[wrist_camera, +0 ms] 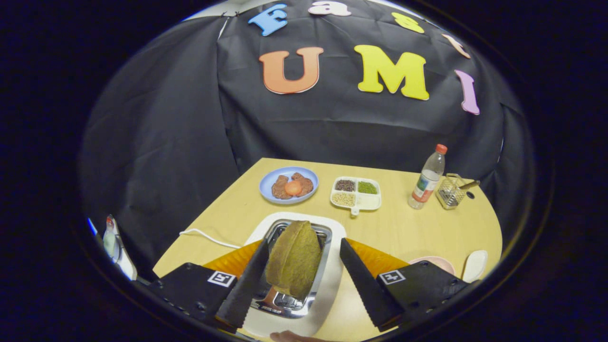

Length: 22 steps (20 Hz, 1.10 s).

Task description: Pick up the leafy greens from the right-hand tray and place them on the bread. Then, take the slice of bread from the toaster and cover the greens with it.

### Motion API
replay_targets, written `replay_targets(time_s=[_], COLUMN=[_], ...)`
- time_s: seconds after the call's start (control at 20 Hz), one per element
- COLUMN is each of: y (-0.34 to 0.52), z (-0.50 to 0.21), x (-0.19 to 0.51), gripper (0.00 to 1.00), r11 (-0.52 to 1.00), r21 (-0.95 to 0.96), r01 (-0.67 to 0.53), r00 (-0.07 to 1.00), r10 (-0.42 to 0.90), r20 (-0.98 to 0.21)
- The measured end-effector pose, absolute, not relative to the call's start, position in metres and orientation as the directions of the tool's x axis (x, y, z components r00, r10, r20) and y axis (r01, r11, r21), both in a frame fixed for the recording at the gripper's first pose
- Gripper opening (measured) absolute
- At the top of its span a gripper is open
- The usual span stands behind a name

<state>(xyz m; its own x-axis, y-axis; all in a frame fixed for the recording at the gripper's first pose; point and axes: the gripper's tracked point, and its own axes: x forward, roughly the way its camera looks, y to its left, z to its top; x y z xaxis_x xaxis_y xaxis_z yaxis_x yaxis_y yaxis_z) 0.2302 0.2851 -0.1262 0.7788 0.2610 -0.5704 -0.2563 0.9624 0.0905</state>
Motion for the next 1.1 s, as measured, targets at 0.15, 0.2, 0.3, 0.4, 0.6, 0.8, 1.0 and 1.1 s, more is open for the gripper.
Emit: replay_targets(time_s=[0.15, 0.2, 0.3, 0.4, 0.6, 0.8, 1.0, 1.1], y=[0.287, 0.286, 0.288, 0.284, 0.285, 0.283, 0.270, 0.261], z=[-0.129, -0.130, -0.133, -0.129, -0.111, -0.057, 0.002, 0.019], x=[0.232, 0.232, 0.227, 0.226, 0.219, 0.206, 0.189, 0.181], gripper=[0.76, 0.69, 0.46, 0.23, 0.12, 0.12, 0.11, 0.11], r11=[0.962, 0.964, 0.965, 0.968, 0.964, 0.963, 0.966, 0.967], r21=[0.079, 0.065, 0.060, 0.019, -0.040, -0.054, -0.042, -0.030], r01=[-0.263, -0.257, -0.257, -0.251, -0.263, -0.263, -0.255, -0.253], r00=[0.779, 0.783, 0.779, 0.798, 0.834, 0.887, 0.929, 0.940], r10=[0.260, 0.247, 0.243, 0.218, 0.206, 0.220, 0.233, 0.238], r20=[-0.570, -0.571, -0.578, -0.562, -0.512, -0.406, -0.286, -0.246])
